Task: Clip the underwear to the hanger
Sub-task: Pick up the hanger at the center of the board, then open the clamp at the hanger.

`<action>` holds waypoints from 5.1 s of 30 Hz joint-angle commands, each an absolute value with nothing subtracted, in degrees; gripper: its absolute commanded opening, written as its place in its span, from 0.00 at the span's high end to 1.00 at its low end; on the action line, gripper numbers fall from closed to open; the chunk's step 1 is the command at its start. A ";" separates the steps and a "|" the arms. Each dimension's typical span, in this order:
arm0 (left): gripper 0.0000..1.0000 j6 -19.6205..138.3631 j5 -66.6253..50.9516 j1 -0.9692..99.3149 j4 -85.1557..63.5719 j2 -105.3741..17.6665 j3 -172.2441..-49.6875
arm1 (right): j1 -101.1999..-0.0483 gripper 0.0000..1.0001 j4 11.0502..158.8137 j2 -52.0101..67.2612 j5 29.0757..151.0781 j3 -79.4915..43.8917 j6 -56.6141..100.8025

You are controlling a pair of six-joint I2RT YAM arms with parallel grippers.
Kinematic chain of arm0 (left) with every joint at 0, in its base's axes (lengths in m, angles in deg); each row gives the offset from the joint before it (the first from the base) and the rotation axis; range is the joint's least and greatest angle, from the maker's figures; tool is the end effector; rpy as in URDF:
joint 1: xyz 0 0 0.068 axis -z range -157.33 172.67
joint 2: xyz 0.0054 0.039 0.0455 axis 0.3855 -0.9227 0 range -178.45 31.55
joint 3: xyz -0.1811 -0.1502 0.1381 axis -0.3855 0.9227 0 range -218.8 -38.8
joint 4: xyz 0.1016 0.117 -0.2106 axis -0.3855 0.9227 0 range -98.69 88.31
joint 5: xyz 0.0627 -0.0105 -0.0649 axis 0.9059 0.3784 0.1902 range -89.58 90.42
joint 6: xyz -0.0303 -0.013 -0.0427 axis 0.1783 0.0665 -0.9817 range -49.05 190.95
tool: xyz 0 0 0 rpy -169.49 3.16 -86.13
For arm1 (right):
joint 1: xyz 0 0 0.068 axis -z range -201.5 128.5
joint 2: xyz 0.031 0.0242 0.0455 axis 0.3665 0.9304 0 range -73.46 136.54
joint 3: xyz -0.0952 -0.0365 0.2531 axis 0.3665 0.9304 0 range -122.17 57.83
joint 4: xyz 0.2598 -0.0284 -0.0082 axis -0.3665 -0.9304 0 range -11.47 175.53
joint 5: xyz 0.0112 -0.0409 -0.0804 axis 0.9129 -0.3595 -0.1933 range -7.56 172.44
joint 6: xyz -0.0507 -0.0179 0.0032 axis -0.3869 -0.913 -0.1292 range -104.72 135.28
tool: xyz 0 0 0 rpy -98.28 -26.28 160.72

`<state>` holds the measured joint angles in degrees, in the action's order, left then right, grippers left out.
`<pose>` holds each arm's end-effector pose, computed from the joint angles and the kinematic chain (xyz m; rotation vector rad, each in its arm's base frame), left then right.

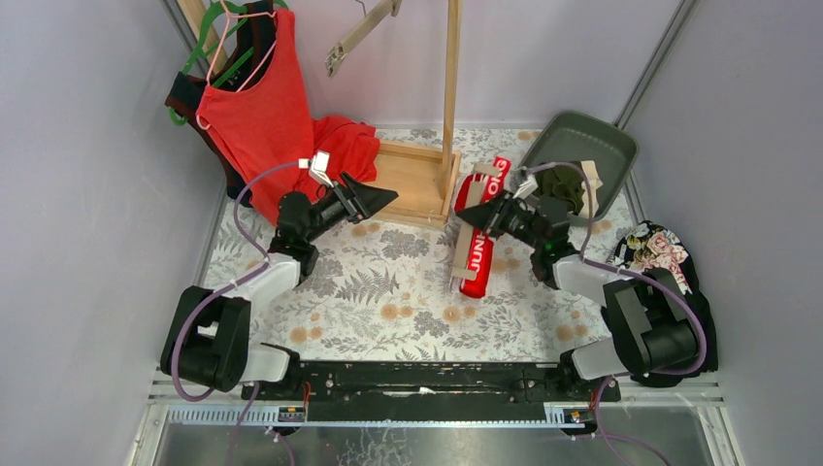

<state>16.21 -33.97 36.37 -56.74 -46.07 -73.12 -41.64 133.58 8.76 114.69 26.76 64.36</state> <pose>0.2729 -0.0872 0.2555 -0.0564 1.6727 -1.3751 0.2644 0.1170 0.2163 -0.0269 1.8045 1.3508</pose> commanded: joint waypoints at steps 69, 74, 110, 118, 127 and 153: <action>1.00 38.09 -9.03 64.20 -34.88 -51.41 -94.10 | -35.17 0.01 182.17 20.69 120.97 16.55 105.36; 1.00 40.04 -5.34 64.16 -27.68 -49.40 -97.20 | -34.90 0.01 171.92 15.03 122.06 19.82 97.86; 1.00 43.00 28.70 74.55 28.89 -55.77 -122.92 | -34.71 0.01 77.24 -7.67 84.83 0.75 41.38; 1.00 43.50 41.02 77.17 31.63 -56.32 -121.86 | -34.77 0.01 77.69 -5.90 85.14 0.77 40.74; 1.00 45.32 45.96 80.28 32.01 -56.68 -123.08 | -34.82 0.01 77.97 -5.42 84.77 1.01 39.57; 1.00 79.46 10.51 83.12 7.04 -30.78 -93.71 | -32.99 0.01 80.37 -6.64 85.48 3.88 33.98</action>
